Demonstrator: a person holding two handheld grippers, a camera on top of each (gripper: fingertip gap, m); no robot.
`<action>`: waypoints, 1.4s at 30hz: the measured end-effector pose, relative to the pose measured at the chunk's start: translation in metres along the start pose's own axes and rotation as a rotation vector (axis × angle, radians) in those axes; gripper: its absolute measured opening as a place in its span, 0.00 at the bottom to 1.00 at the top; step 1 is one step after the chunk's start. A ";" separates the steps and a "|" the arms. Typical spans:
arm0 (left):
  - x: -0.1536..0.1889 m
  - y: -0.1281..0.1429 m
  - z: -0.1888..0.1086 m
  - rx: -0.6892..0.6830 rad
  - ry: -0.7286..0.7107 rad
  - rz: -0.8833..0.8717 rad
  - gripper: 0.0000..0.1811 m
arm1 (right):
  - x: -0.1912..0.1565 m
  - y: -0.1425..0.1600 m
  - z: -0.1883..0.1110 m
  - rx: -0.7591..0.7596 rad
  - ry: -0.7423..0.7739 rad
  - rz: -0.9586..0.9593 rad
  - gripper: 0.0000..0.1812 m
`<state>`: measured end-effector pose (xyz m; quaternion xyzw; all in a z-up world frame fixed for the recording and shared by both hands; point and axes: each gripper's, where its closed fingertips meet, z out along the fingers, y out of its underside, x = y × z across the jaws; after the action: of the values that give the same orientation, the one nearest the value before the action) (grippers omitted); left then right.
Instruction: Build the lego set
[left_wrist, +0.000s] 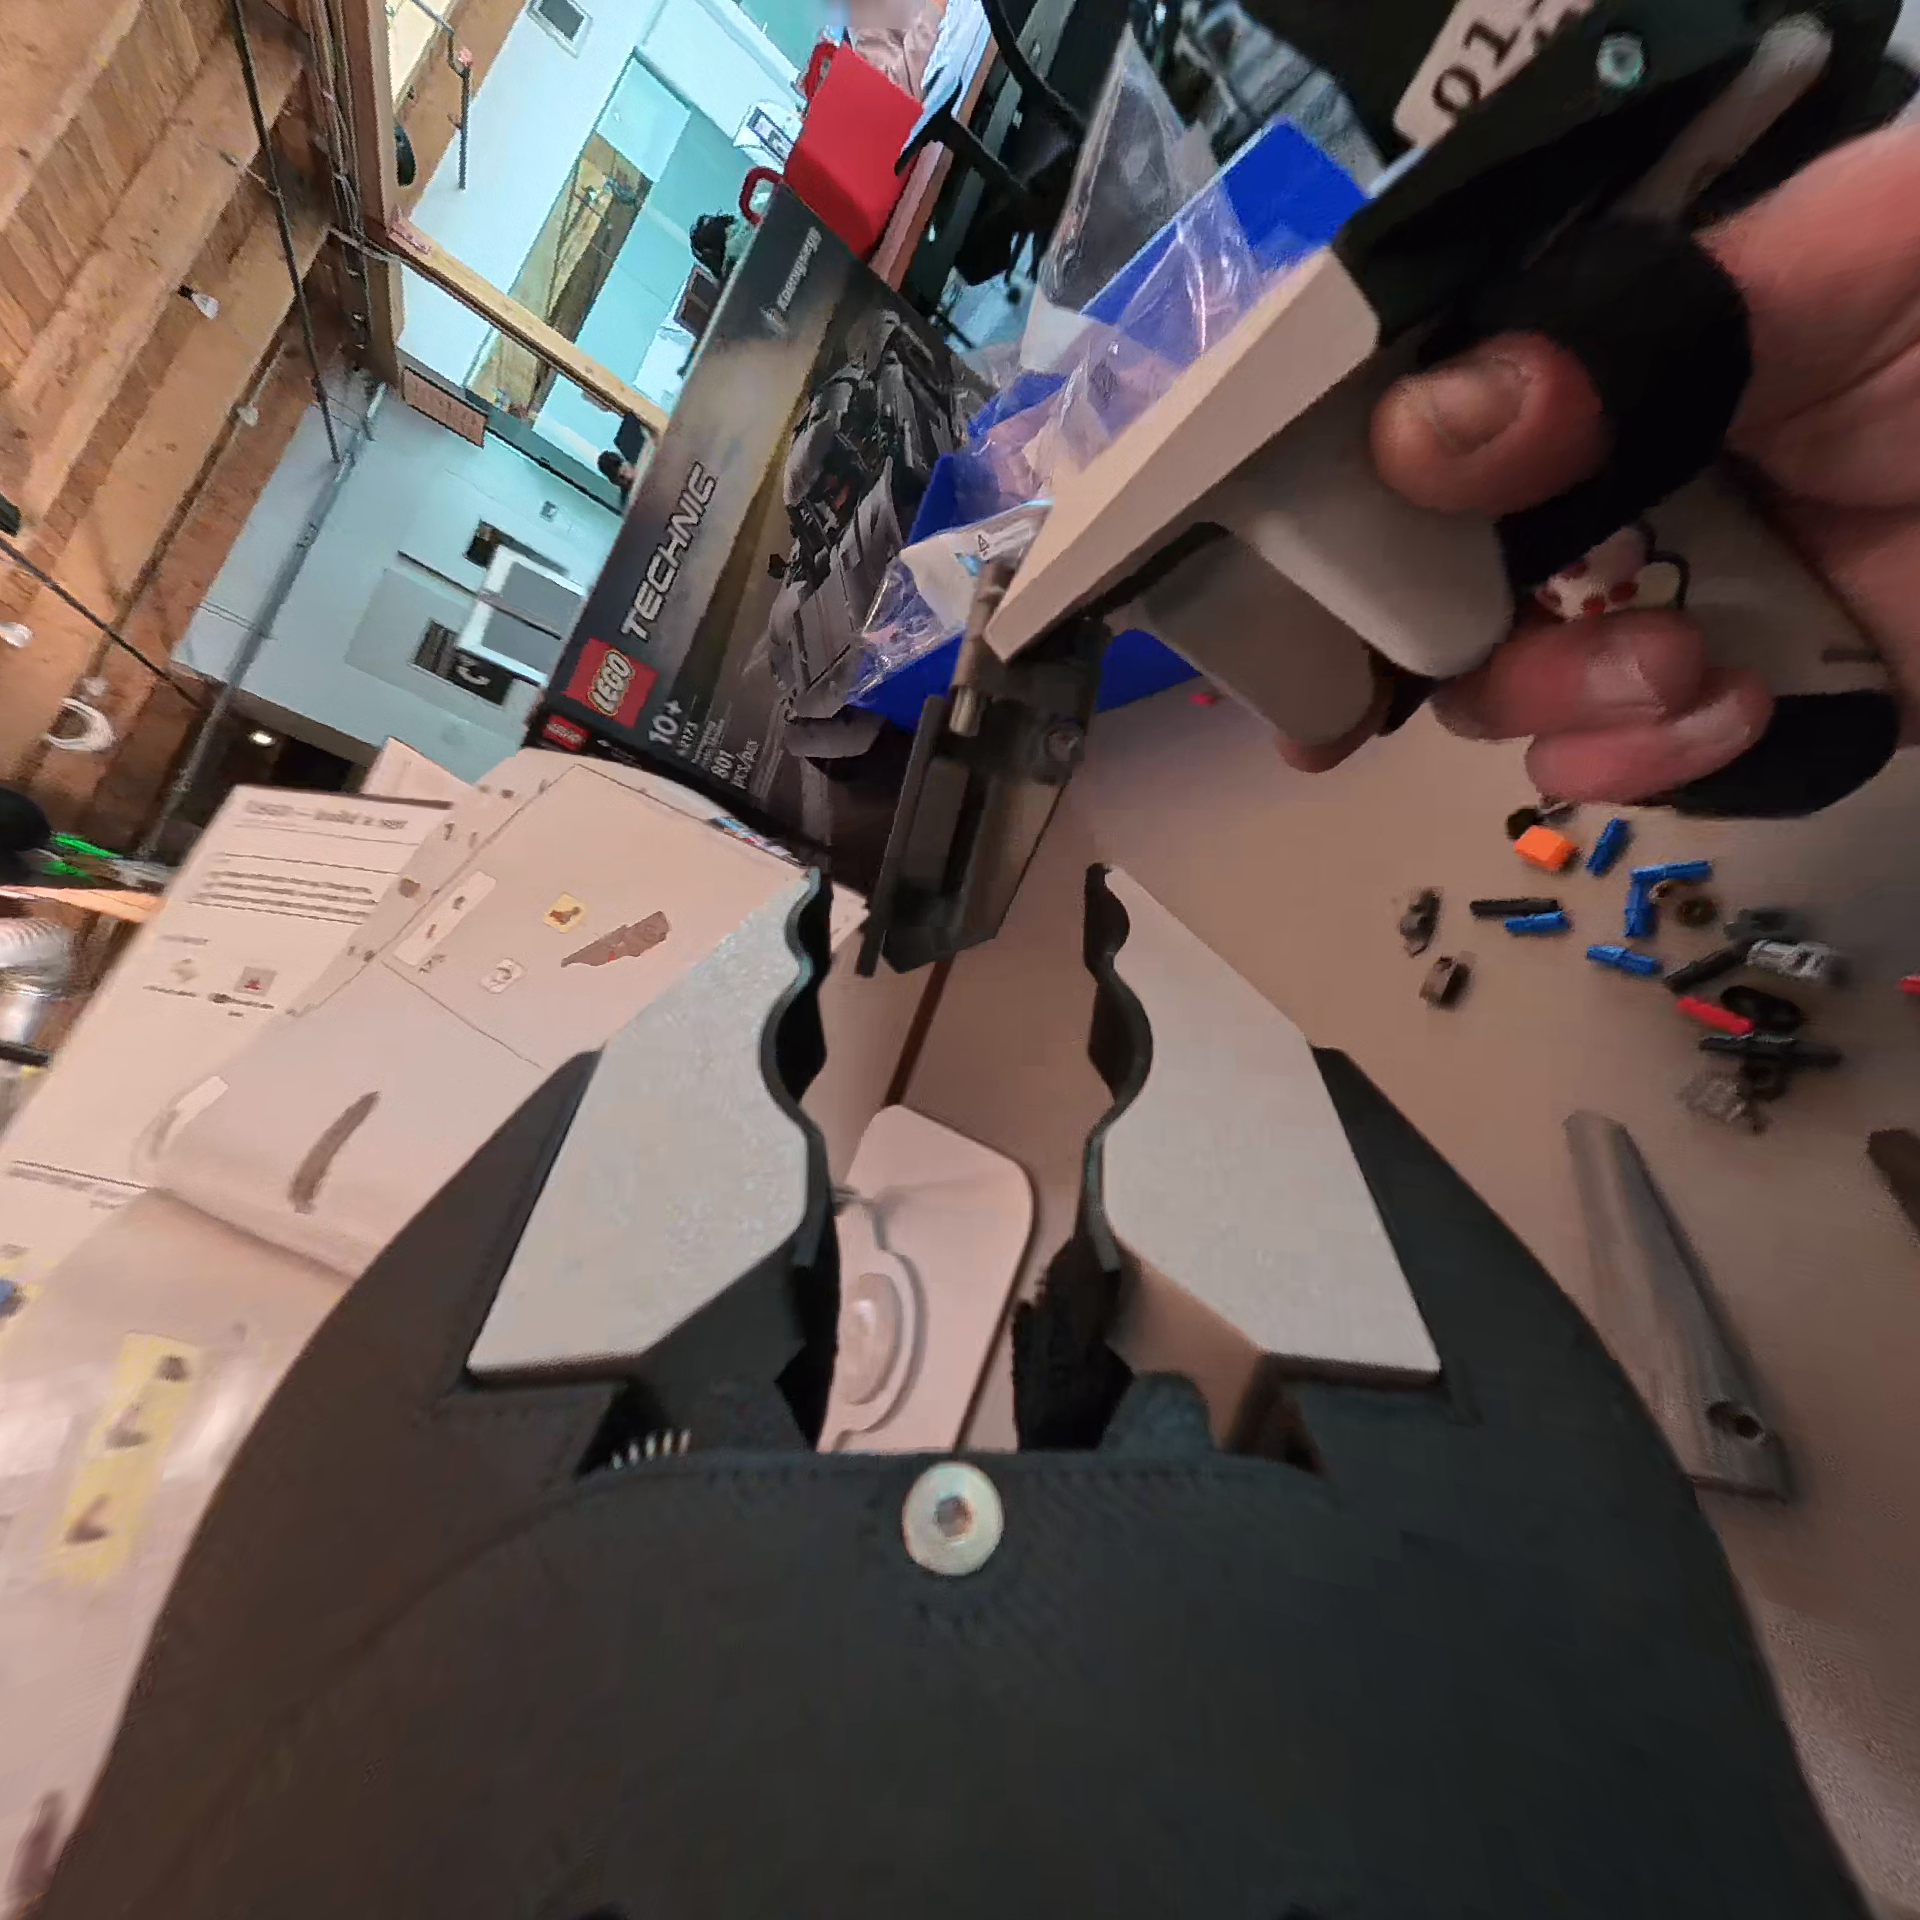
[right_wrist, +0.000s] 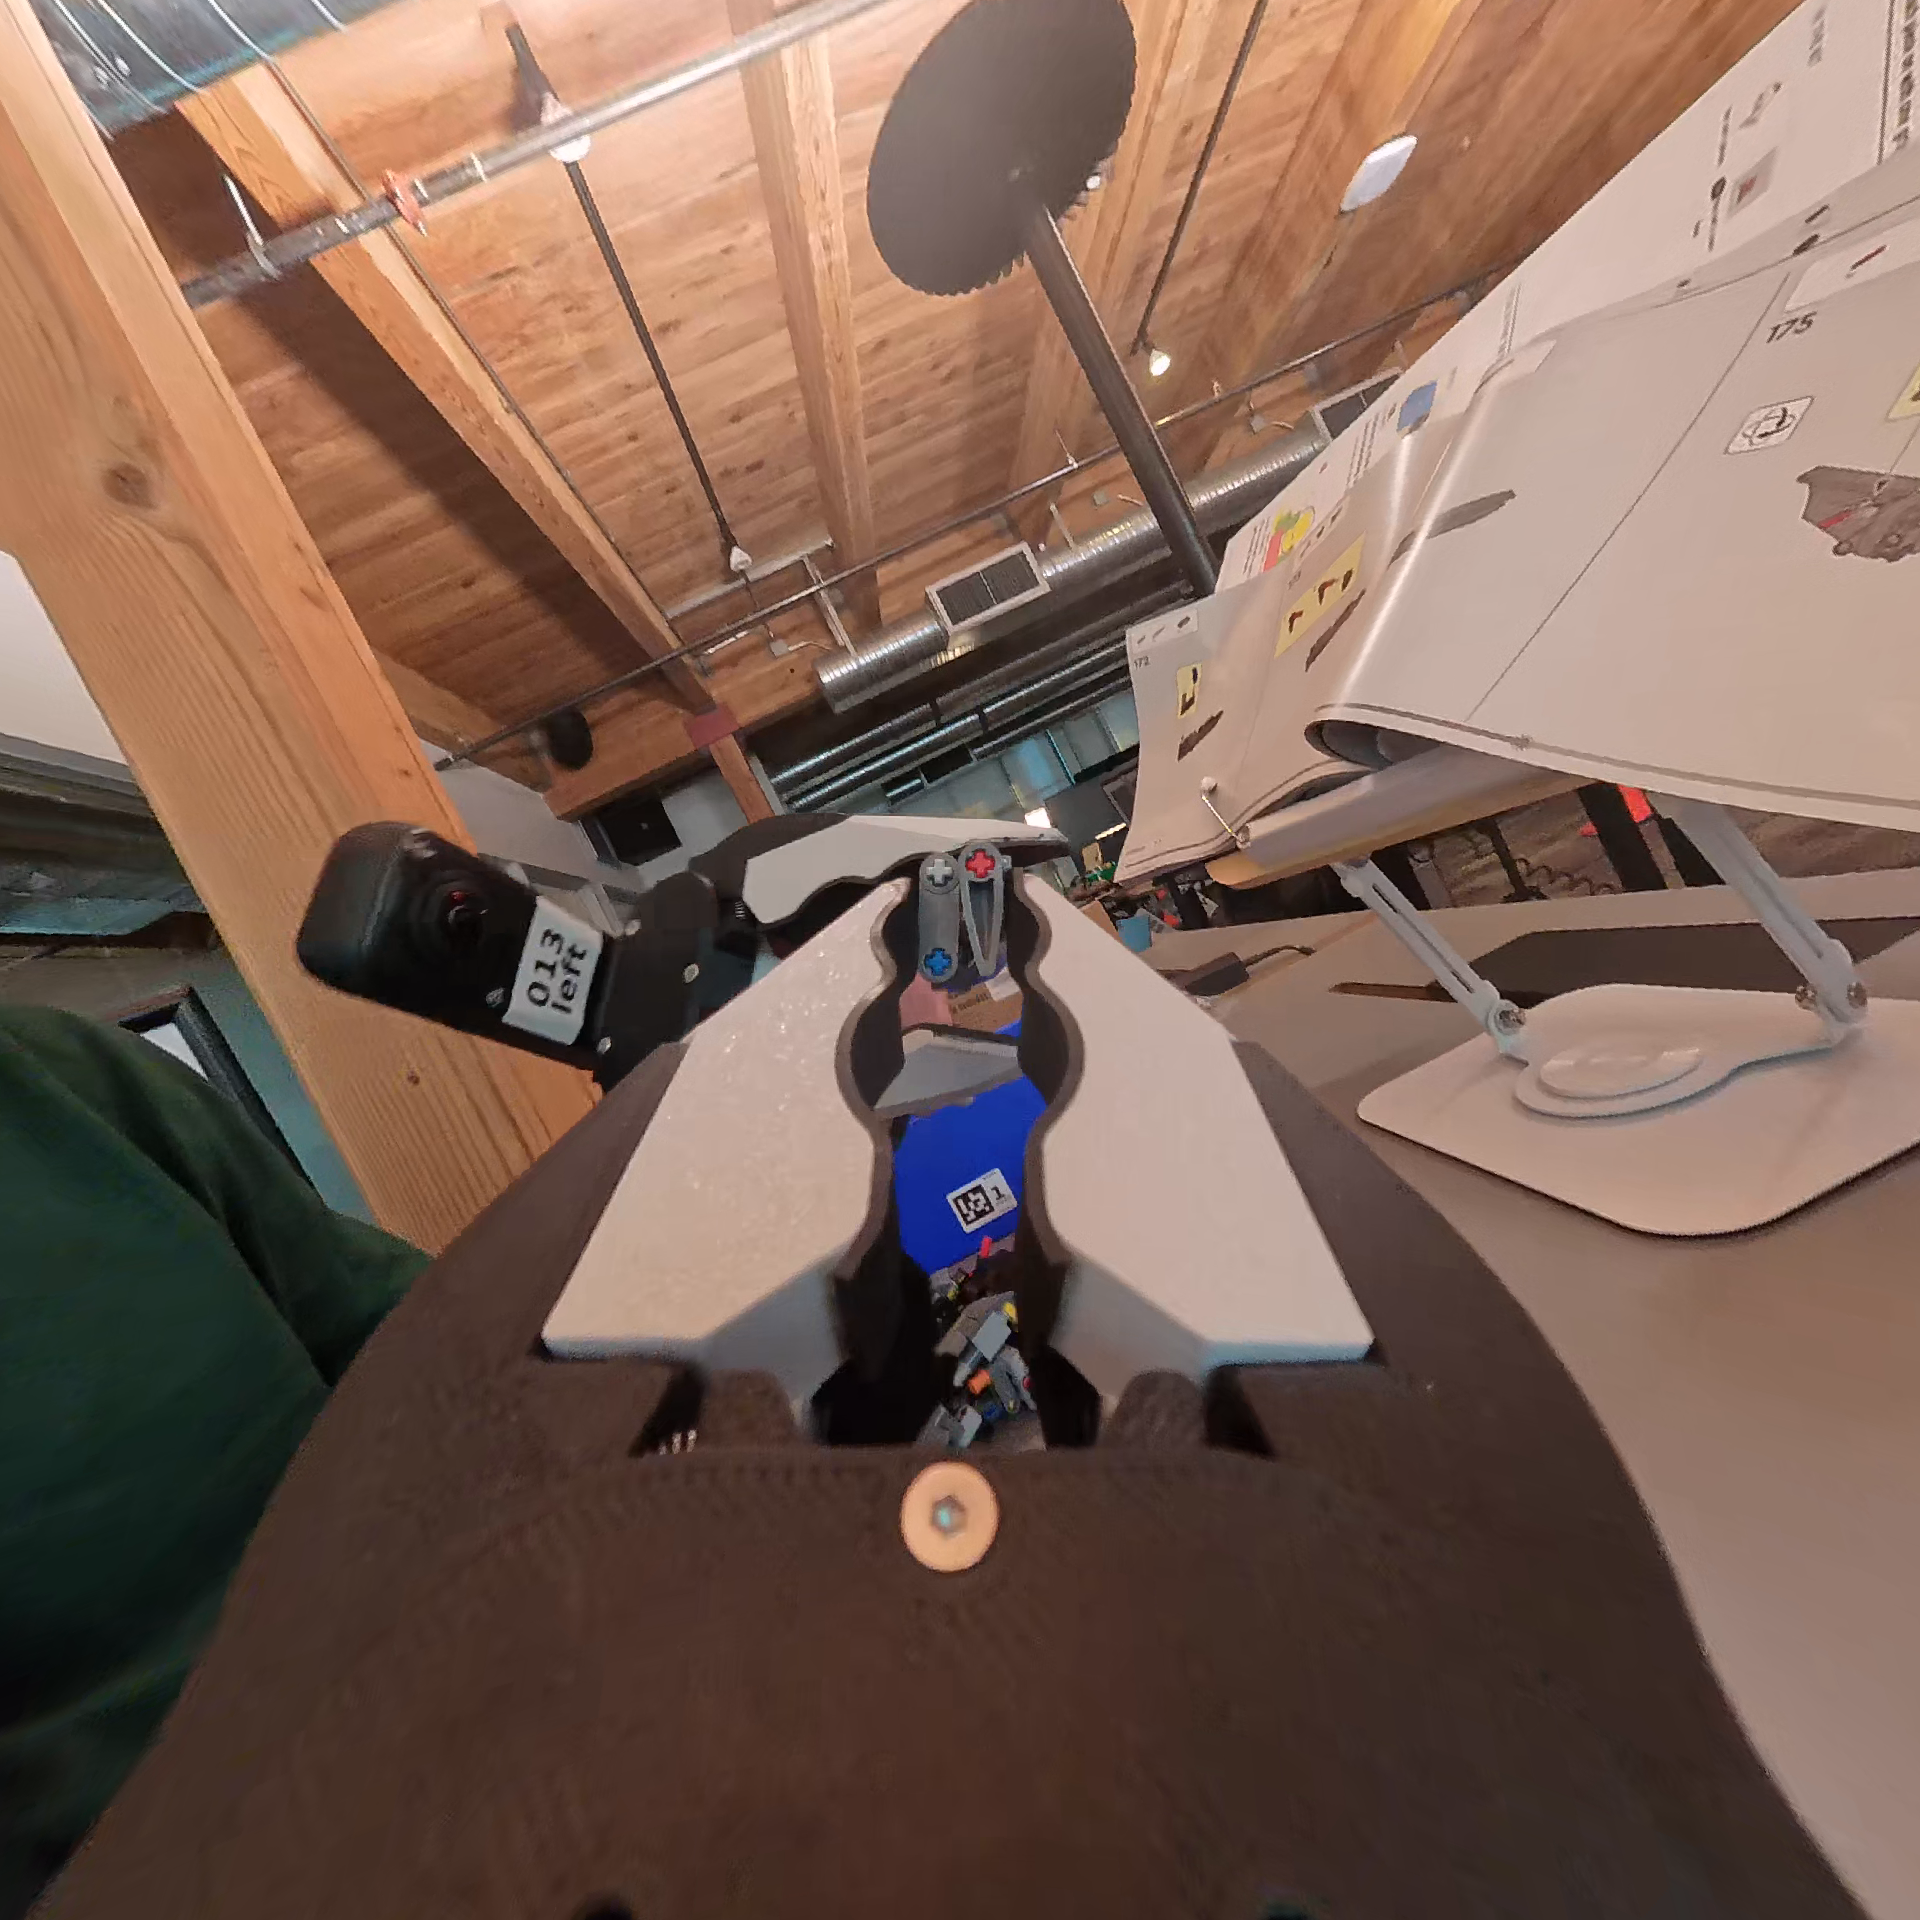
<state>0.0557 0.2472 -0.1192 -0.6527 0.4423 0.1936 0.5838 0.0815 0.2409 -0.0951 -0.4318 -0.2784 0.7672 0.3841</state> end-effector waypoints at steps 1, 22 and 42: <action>-0.001 0.000 -0.001 0.014 0.022 -0.059 0.27 | -0.001 0.000 0.000 0.003 -0.013 0.009 0.08; -0.005 -0.028 -0.035 0.515 0.556 -0.987 0.04 | -0.022 0.001 0.004 0.011 -0.162 0.040 0.08; 0.082 0.014 -0.104 0.140 0.599 -1.076 0.03 | -0.025 -0.017 -0.005 0.062 -0.042 -0.119 0.13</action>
<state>0.0608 0.1222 -0.1654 -0.7704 0.2075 -0.3491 0.4915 0.1004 0.2301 -0.0733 -0.3861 -0.2877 0.7602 0.4362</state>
